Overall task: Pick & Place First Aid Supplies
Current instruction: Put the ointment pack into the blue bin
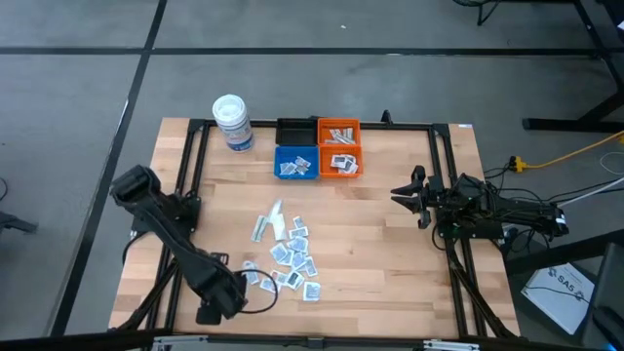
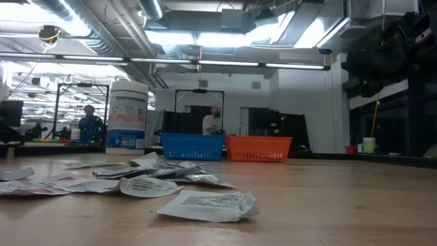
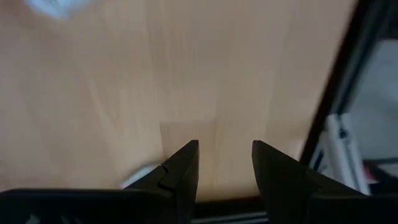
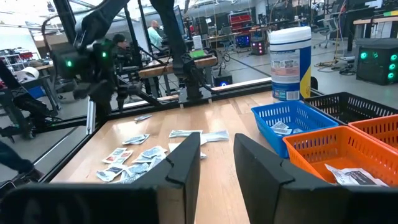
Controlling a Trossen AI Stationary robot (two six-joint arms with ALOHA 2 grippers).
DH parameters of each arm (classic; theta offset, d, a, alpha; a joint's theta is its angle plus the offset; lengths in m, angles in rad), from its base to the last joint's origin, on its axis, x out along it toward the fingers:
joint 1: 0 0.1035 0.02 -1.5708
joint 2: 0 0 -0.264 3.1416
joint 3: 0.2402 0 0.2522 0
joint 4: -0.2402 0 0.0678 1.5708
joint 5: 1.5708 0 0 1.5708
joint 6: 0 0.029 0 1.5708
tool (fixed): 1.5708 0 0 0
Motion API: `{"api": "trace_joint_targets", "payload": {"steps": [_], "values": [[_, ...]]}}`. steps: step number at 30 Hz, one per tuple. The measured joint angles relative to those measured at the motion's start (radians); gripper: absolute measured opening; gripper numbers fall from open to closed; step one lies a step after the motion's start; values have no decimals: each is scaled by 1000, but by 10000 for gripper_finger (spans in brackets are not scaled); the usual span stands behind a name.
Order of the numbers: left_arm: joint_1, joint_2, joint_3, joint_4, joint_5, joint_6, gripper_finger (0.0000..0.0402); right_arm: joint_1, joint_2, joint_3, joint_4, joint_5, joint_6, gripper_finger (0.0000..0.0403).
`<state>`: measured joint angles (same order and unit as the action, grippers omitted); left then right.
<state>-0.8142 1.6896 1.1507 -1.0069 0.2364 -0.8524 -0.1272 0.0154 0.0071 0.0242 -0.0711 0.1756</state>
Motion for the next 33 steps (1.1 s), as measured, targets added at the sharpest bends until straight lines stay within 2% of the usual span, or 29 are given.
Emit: {"api": "trace_joint_targets", "payload": {"steps": [9,15,28,33], "values": [[-23,87,-3,-157,28,-10,143,0,0,0,0,0,0,100],[-22,70,-74,-140,92,-79,148,0,0,0,0,0,0,100],[-34,31,-195,-60,121,-72,250,0,0,0,0,0,0,100],[-44,30,-246,17,125,-76,266,0,0,0,0,0,0,100]]}}
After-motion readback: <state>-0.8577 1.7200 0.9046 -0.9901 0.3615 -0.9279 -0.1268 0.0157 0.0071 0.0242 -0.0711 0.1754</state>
